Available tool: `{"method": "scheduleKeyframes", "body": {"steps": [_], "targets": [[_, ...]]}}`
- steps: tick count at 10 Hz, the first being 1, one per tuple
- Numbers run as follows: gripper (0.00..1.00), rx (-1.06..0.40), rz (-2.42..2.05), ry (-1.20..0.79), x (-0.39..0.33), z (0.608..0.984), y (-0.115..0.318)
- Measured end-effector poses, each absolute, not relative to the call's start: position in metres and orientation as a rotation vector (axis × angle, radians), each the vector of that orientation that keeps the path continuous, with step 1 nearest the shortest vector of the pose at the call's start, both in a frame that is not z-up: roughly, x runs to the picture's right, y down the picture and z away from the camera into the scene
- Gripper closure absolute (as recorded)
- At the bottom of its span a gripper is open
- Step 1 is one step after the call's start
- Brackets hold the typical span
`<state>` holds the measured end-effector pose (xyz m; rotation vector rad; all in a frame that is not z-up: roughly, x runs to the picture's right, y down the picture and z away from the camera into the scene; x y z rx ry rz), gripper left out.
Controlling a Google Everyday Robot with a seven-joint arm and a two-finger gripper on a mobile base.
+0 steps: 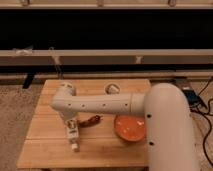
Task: Place the bottle in the ceramic bowl
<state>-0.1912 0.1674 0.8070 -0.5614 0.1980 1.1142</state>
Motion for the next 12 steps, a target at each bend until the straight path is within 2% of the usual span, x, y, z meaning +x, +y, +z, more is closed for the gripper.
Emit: {"method": "scheduleKeyframes", "body": {"steps": [1, 5, 8, 10, 12], "targets": [[1.00, -0.554, 1.117, 0.181, -0.181, 0.796, 0.164], [1.00, -0.503, 1.144, 0.156, -0.109, 0.748, 0.151], [1.00, -0.449, 1.170, 0.144, -0.067, 0.717, 0.121], [1.00, -0.413, 1.194, 0.166, -0.031, 0.713, 0.102], [1.00, -0.391, 1.237, 0.210, 0.011, 0.725, 0.094]]}}
